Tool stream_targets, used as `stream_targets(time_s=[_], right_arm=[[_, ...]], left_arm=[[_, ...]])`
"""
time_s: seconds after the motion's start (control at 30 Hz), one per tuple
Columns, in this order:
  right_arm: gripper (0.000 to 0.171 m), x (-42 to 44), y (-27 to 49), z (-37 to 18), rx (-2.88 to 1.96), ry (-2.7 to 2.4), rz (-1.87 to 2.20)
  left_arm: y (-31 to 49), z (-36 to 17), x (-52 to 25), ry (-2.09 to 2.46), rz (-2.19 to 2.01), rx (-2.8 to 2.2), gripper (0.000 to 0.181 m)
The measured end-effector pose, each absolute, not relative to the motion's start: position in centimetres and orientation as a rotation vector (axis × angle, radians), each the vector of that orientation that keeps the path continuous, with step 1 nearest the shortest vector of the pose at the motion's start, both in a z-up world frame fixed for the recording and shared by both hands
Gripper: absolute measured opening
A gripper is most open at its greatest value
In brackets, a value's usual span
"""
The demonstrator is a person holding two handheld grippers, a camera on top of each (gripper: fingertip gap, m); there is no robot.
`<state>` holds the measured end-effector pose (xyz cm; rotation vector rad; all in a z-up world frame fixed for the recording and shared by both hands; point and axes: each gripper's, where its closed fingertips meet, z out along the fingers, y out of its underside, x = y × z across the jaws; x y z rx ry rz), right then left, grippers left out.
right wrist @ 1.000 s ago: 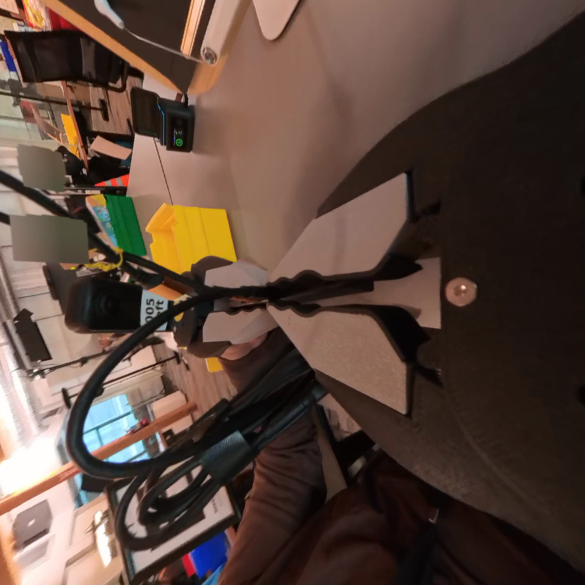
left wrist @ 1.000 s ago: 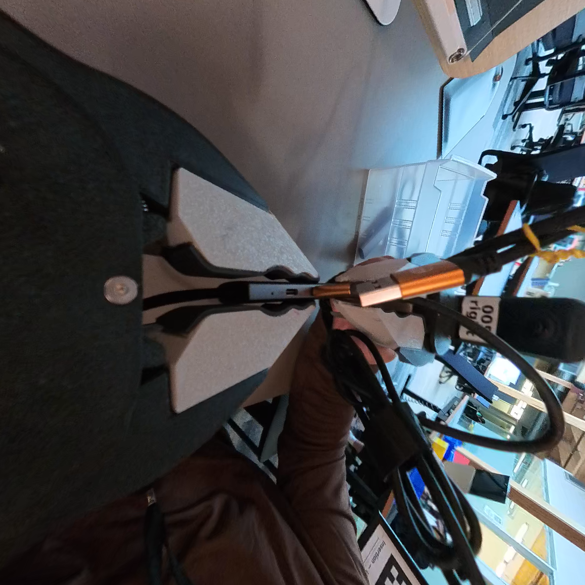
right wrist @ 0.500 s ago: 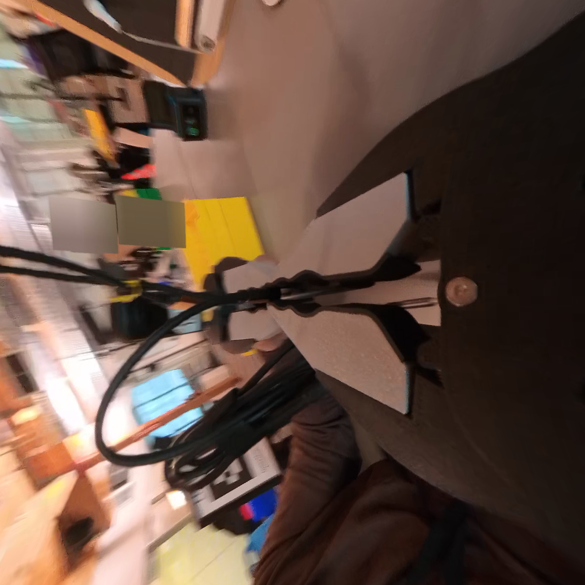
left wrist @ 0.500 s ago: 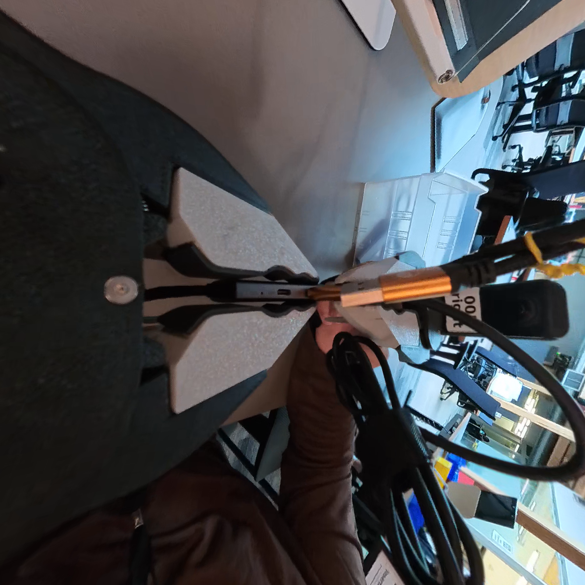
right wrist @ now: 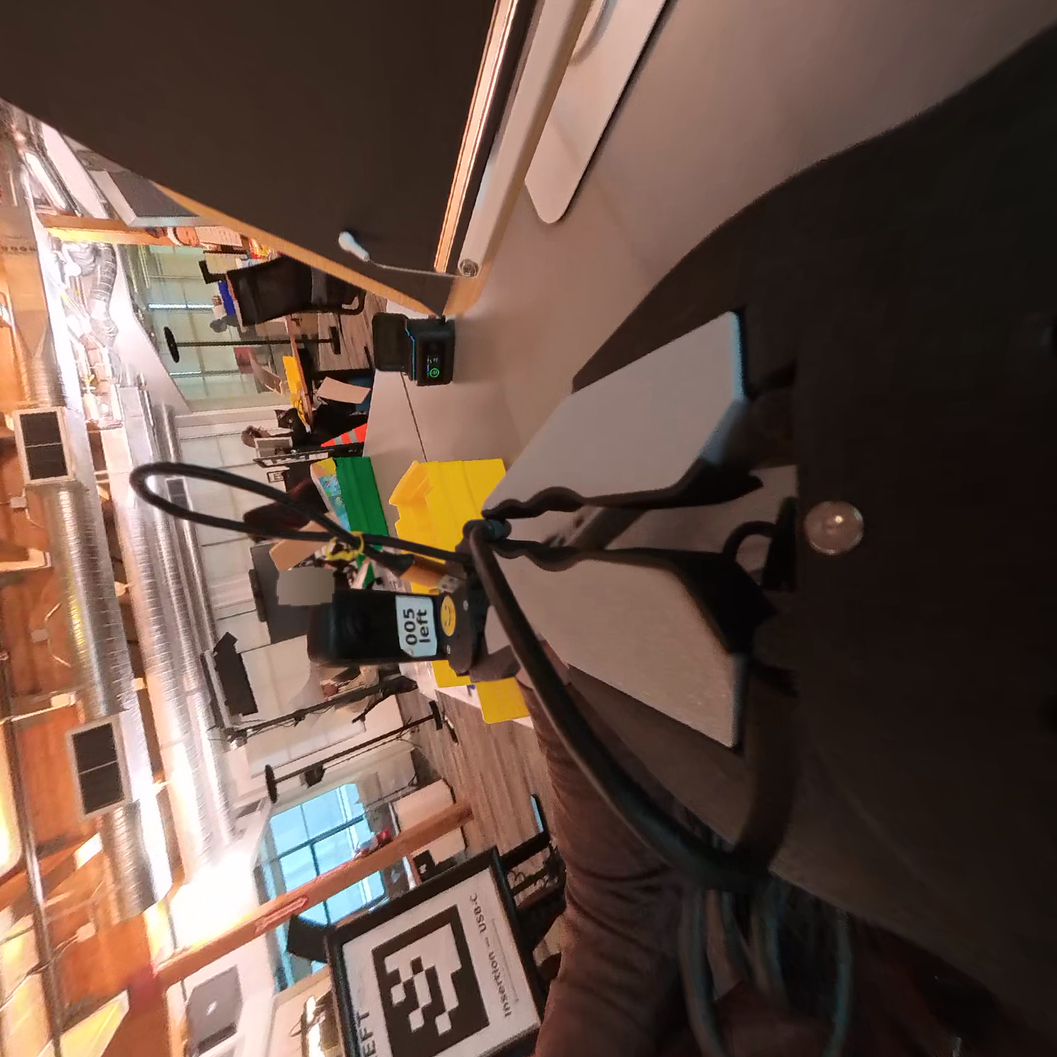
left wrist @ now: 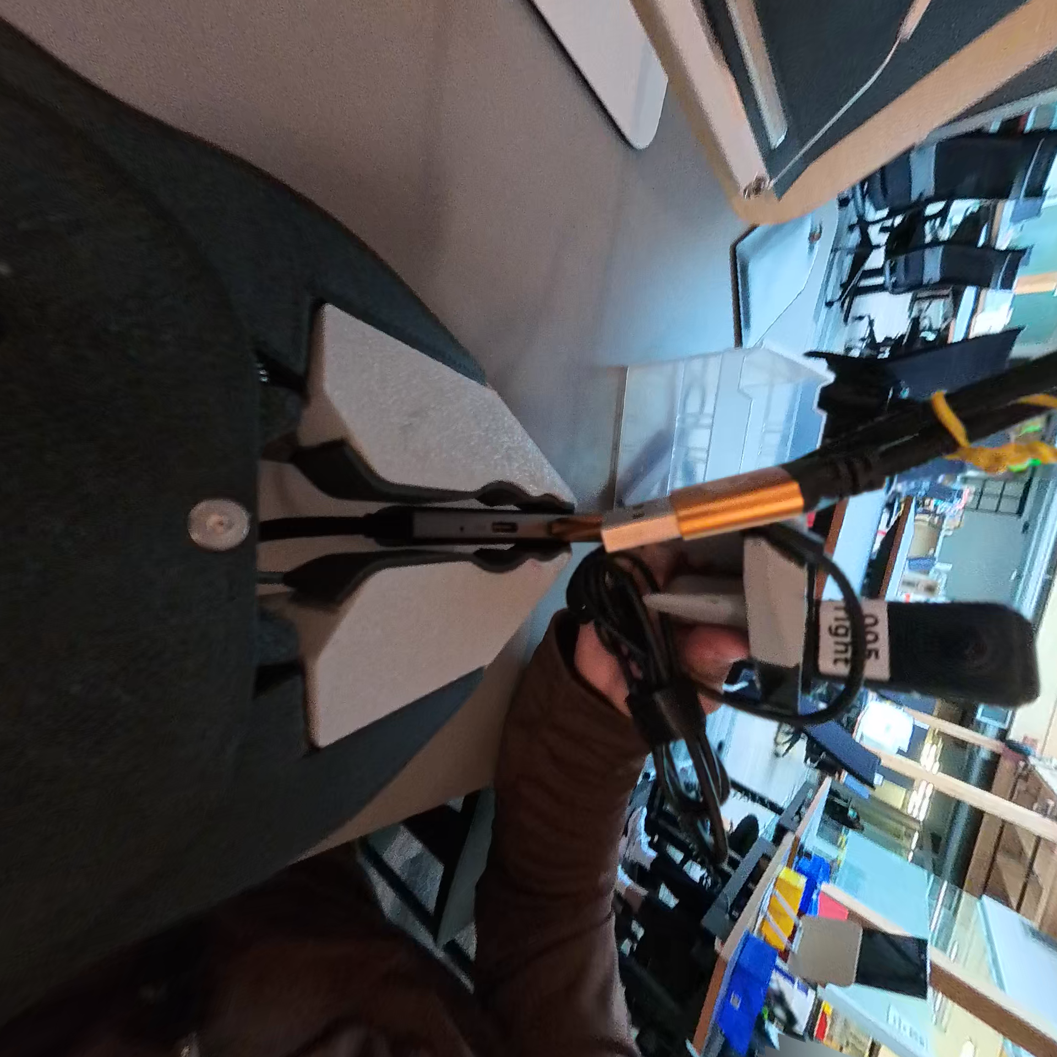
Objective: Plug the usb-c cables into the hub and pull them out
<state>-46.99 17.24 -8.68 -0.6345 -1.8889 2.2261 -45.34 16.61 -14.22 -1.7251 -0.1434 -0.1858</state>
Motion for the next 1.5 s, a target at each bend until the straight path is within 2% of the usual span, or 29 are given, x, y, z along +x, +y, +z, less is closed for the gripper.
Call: stream_targets(time_s=[0.23, 0.4, 0.5, 0.6, 0.7, 0.8, 0.97, 1.07, 1.2, 1.3, 1.43, 1.5], right_arm=[[0.002, -46.5, 17.9, -7.7, -0.635, -1.826, 2.115], [0.002, -42.3, 19.3, -3.0, -0.603, -1.785, 2.123], [0.002, -40.4, 22.7, -0.3, -0.589, -1.787, 1.921], [0.002, -40.5, 29.6, 0.6, -0.681, -1.738, 1.548], [0.002, -41.2, 37.9, -1.7, -0.841, -1.725, 1.113], [0.004, -41.0, 44.9, -7.1, -1.04, -1.822, 0.715], [0.006, -38.9, 50.1, -16.0, -1.304, -2.045, 0.305], [0.007, -38.6, 51.4, -17.2, -1.313, -2.027, 0.197], [0.018, -38.0, 53.7, -15.9, -1.424, -1.905, 0.106], [0.026, -38.7, 50.8, -12.9, -1.417, -1.847, 0.33], [0.023, -40.1, 34.9, -8.5, -1.055, -2.06, 1.11], [0.019, -39.9, 27.8, -7.7, -0.87, -2.159, 1.363]], left_arm=[[15.6, -15.4, -48.0, -0.271, -0.108, -1.755, 0.007], [15.2, -15.8, -49.0, -0.322, -0.094, -1.757, 0.007], [15.1, -15.7, -49.1, -0.32, -0.063, -1.76, 0.007], [15.2, -15.3, -48.8, -0.298, -0.052, -1.757, 0.007], [15.4, -14.9, -48.3, -0.261, -0.023, -1.763, 0.007], [15.6, -14.8, -47.9, -0.226, 0.011, -1.777, 0.007], [15.9, -15.2, -47.5, -0.196, 0.032, -1.803, 0.007], [15.8, -15.2, -47.7, -0.192, 0.051, -1.808, 0.007], [15.7, -15.1, -47.9, -0.2, 0.063, -1.8, 0.007], [15.8, -15.1, -47.5, -0.177, 0.039, -1.796, 0.007], [16.3, -14.5, -45.5, -0.097, -0.097, -1.76, 0.007], [16.5, -14.1, -44.2, -0.053, -0.197, -1.738, 0.007]])
